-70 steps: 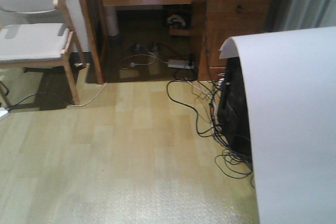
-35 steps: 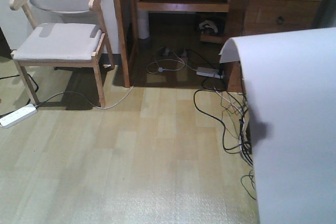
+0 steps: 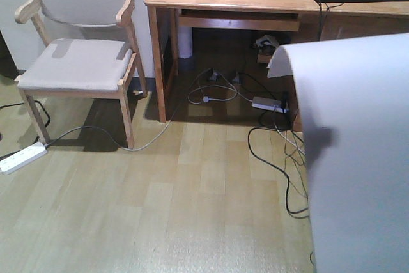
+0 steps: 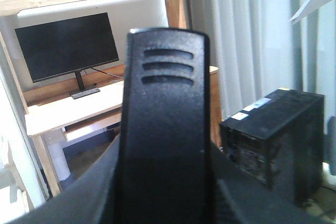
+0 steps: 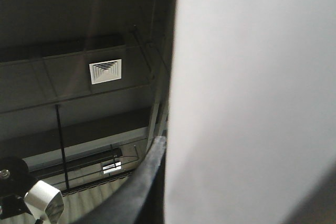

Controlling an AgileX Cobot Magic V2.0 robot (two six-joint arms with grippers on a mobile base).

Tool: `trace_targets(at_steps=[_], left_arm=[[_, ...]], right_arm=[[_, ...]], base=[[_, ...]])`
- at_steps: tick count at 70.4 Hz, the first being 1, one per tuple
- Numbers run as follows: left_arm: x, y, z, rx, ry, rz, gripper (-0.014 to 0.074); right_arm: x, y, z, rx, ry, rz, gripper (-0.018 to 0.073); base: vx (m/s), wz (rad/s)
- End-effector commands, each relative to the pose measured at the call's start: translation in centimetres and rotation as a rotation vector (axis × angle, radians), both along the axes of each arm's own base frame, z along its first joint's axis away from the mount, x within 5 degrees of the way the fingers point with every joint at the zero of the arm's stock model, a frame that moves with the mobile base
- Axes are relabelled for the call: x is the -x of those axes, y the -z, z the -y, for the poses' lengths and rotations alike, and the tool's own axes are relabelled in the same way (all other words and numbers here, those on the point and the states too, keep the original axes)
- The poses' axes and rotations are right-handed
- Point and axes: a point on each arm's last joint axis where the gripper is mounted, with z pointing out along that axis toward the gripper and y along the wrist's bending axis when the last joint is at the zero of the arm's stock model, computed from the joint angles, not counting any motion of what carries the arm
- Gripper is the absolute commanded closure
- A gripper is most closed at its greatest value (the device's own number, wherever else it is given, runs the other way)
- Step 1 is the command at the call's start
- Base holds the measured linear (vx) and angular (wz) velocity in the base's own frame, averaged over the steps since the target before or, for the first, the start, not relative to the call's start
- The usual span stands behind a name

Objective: Grab stapler and paper to desk for stapling
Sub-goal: 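Drive the base to the wooden desk holding stapler and paper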

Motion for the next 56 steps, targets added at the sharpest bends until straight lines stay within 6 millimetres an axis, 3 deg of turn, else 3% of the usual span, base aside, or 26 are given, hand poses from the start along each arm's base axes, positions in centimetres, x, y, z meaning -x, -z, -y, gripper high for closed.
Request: trace_targets(at_steps=[1,56], left_arm=[[0.03,-1.75,-0.06,0.076,0.000,0.098,0.0603],[0.03,-1.75,-0.06,0.076,0.000,0.098,0.0603]], right_arm=[[0.25,-0.98,0.12,-0.019,0.000,0.037,0.0566],[0.25,-0.98,0.12,-0.019,0.000,0.037,0.0566]], base=[[0.37,0.00],[0.42,0.00]])
